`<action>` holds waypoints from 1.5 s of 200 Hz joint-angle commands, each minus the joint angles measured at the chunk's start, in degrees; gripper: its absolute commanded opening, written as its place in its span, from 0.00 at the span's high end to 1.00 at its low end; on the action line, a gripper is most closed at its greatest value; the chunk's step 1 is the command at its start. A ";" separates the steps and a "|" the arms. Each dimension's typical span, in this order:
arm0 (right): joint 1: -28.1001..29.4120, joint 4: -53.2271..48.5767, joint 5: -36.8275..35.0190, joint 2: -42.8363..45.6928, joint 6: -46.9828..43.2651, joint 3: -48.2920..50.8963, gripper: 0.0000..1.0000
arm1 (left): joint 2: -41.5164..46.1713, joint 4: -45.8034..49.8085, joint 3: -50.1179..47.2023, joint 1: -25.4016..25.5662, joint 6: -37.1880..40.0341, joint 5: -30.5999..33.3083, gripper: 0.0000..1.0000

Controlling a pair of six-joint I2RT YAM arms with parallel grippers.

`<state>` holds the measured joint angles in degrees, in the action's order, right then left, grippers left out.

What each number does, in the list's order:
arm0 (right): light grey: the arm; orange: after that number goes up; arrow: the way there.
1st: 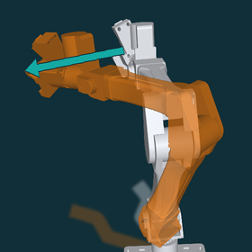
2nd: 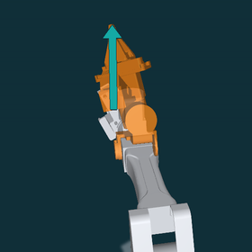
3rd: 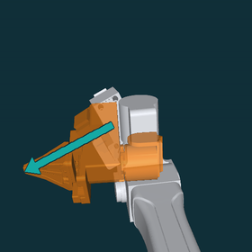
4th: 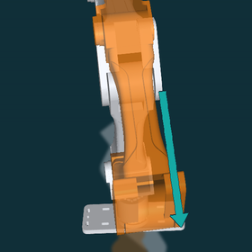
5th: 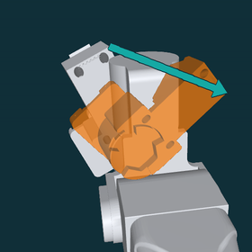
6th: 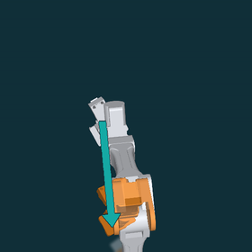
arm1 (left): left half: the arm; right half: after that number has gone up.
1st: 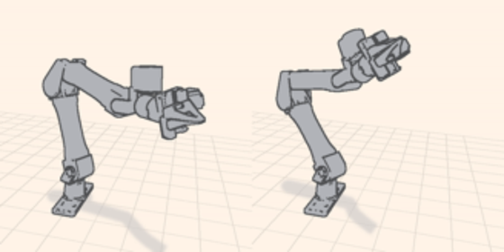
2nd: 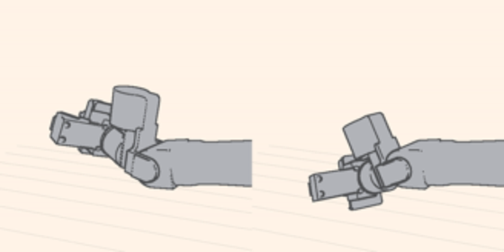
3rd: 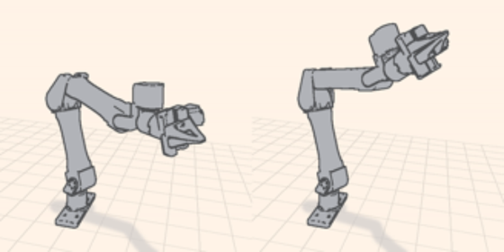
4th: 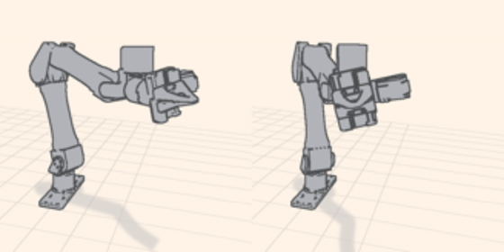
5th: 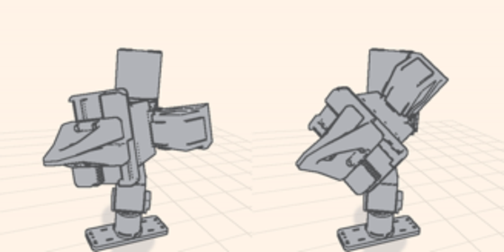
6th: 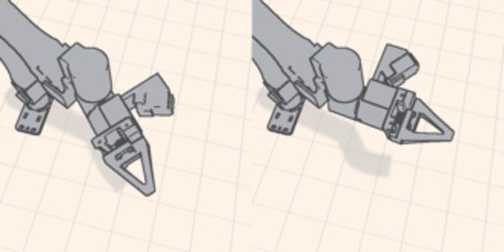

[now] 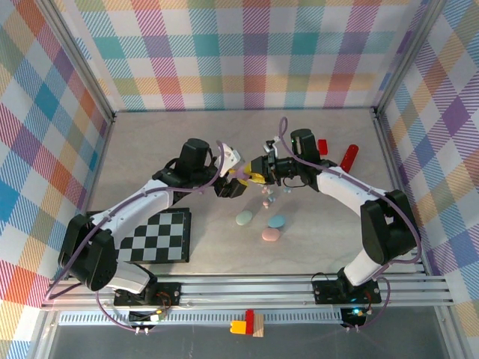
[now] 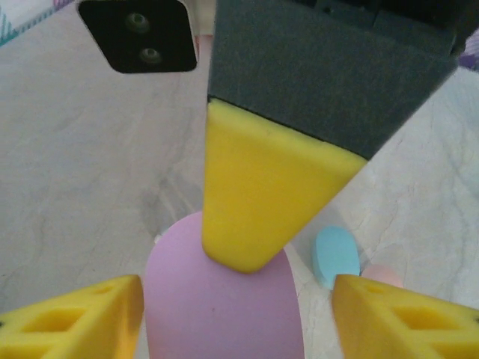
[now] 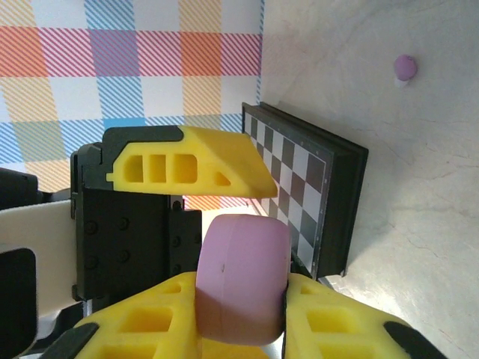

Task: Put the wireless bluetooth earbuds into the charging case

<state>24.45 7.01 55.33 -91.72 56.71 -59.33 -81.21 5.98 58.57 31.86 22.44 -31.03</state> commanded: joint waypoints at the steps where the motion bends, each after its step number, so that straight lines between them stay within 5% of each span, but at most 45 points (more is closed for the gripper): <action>1: -1.10 7.52 2.62 0.19 4.57 1.43 0.77 | 2.30 -9.36 -3.36 0.25 -3.19 -1.99 0.20; 57: -4.17 21.72 4.49 2.19 15.35 4.71 0.79 | 4.56 -37.50 -14.31 0.05 -13.85 -1.91 0.04; 120: -5.76 41.54 6.25 3.38 31.58 6.47 0.81 | 1.27 -65.76 -21.45 0.05 -18.66 1.76 0.07; 163: -5.80 52.67 5.50 3.18 41.09 6.84 0.82 | -5.97 -83.45 -20.49 -0.04 -21.42 -2.86 0.15; 214: -5.85 63.58 3.67 1.55 49.52 6.97 0.81 | -8.44 -83.42 -16.52 -0.04 -23.48 -5.30 0.19; 300: -6.13 63.22 3.08 1.29 49.39 7.38 0.82 | -8.48 -83.41 -14.22 0.04 -25.04 -2.95 0.33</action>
<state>18.68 66.85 59.02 -89.95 105.89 -52.18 -89.69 -73.93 42.28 31.83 -1.37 -33.43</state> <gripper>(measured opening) 0.227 0.672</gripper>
